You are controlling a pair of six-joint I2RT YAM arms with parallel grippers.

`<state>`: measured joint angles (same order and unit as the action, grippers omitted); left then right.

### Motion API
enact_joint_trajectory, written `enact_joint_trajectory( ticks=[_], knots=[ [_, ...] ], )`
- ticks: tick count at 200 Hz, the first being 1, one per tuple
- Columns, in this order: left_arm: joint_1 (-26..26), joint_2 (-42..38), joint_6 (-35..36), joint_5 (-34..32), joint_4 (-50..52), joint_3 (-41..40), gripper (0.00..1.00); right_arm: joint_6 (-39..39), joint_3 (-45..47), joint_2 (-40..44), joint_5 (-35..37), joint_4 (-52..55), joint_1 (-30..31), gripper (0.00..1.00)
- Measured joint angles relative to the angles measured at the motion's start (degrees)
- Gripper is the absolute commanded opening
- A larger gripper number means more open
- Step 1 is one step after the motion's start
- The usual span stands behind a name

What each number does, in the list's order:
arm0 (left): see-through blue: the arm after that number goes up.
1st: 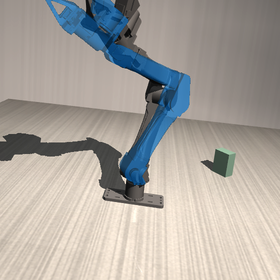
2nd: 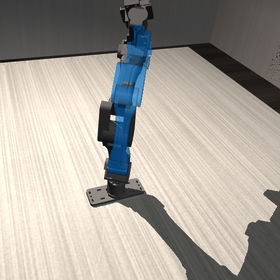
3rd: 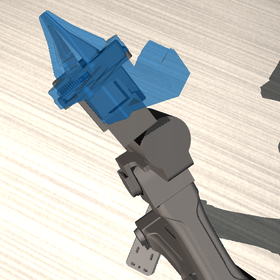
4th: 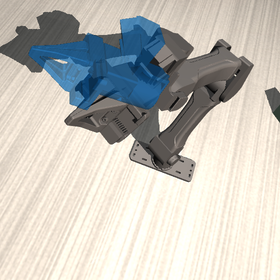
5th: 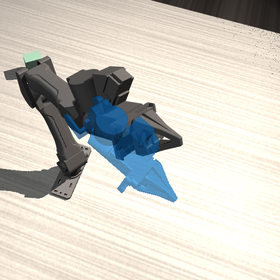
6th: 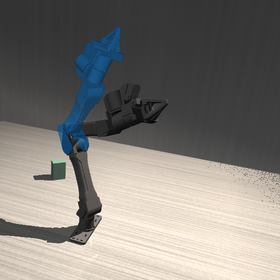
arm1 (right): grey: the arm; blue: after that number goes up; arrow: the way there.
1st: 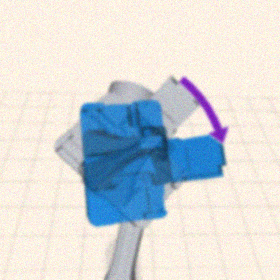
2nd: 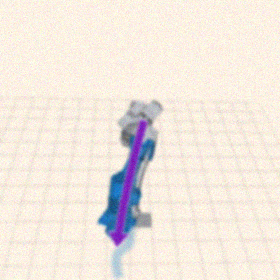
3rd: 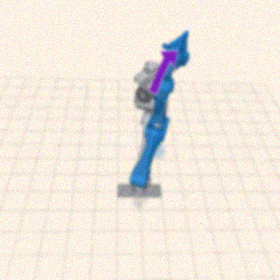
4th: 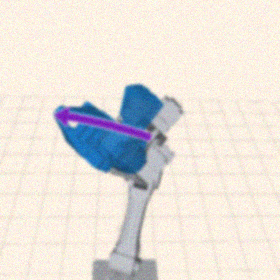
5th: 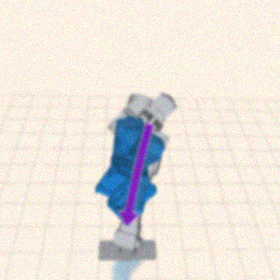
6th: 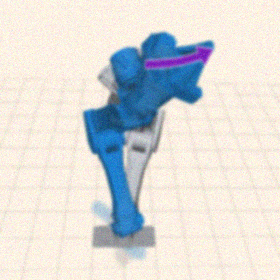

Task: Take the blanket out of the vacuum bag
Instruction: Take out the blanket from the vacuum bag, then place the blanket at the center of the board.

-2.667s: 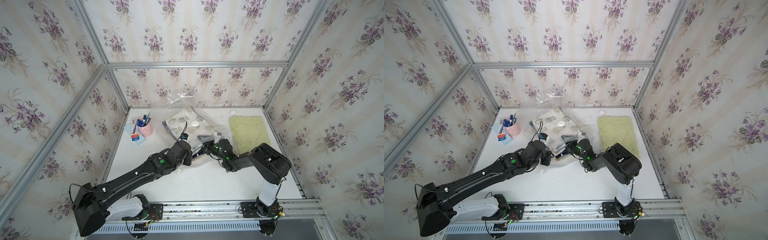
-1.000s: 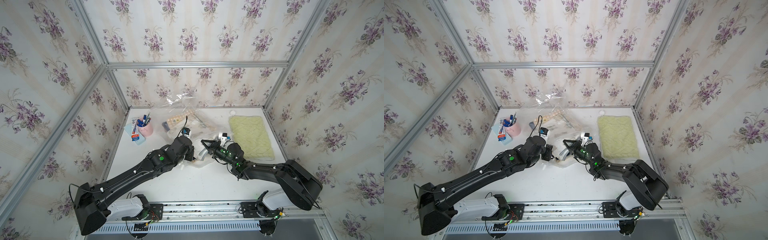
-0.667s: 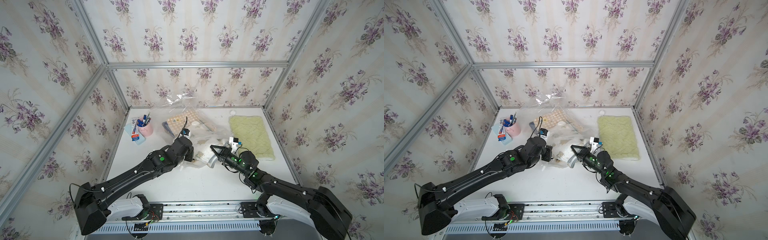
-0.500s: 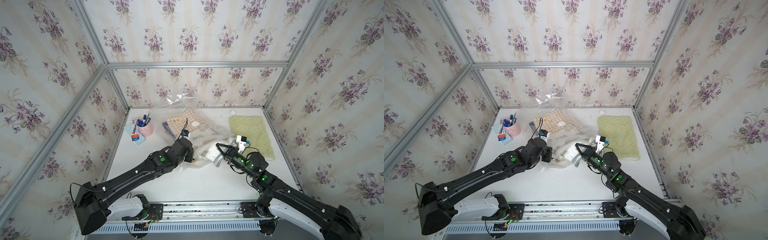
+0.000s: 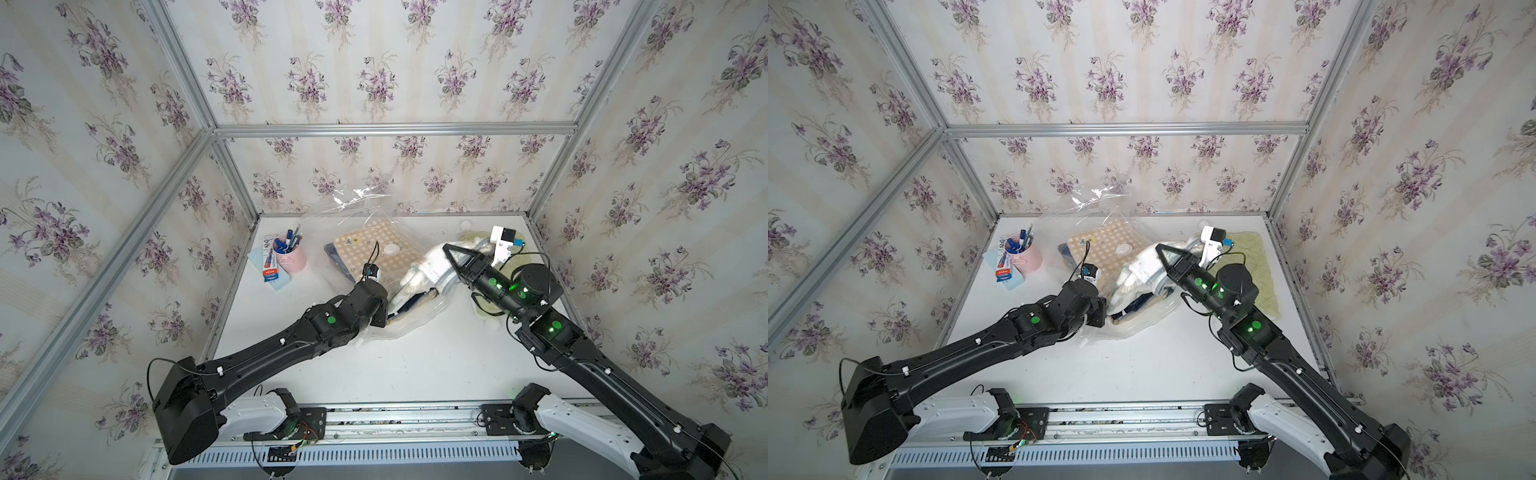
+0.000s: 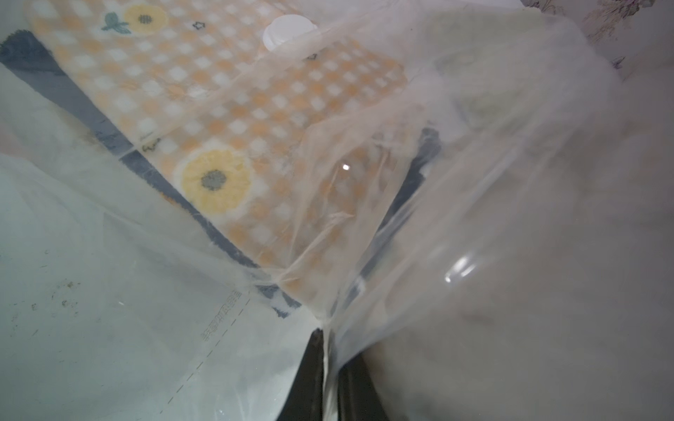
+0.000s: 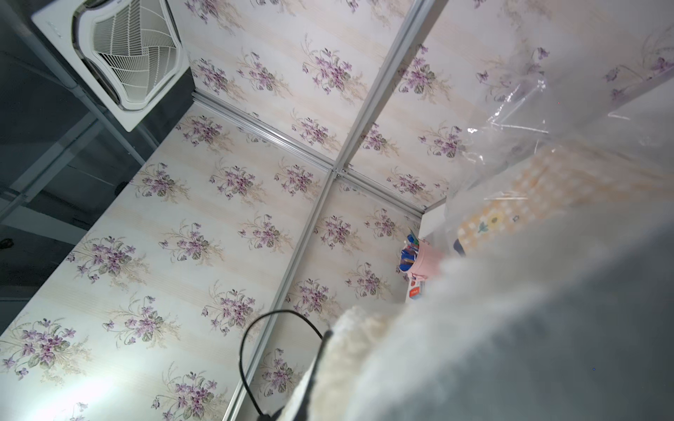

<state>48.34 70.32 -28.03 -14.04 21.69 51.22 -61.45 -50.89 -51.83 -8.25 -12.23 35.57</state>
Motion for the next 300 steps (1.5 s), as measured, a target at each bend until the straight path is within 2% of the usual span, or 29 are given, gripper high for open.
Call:
enact_joint_trajectory(
  ticks=[42,61,96,134,203,247,272,300],
  knots=[
    [-0.72,-0.72,-0.07,-0.98,-0.63,-1.31,0.13,1.53,-10.91,-3.93,-5.97,1.42,-5.51,0.0],
    [-0.81,-0.61,-0.33,-0.92,-1.38,-2.1,0.14,1.84,-14.8,-5.66,-7.19,2.12,-10.73,0.0],
    [-0.85,-0.26,-1.03,-0.31,-2.08,-3.02,0.13,-0.61,-16.11,-8.7,-14.78,1.44,-23.98,0.0],
    [-1.03,-0.87,-1.36,0.0,-2.62,-4.52,0.13,-8.66,-10.51,-10.43,-25.05,-7.3,-39.65,0.0],
    [-1.84,-1.68,-1.36,0.63,-2.62,-5.75,0.13,-22.51,4.7,-9.29,-40.35,-22.99,-62.77,0.0],
    [-2.32,-1.14,-1.07,1.46,-2.6,-5.51,0.13,-24.39,8.5,-11.41,-48.11,-28.7,-65.59,0.0],
    [-2.56,-0.31,-0.83,1.88,-2.6,-5.16,0.13,-19.41,6.27,-12.79,-47.89,-22.8,-65.61,0.0],
    [-3.15,1.68,-0.44,2.32,-2.62,-4.11,0.13,-13.03,-1.2,-18.47,-44.65,-15.76,-64.06,0.0]
  ],
)
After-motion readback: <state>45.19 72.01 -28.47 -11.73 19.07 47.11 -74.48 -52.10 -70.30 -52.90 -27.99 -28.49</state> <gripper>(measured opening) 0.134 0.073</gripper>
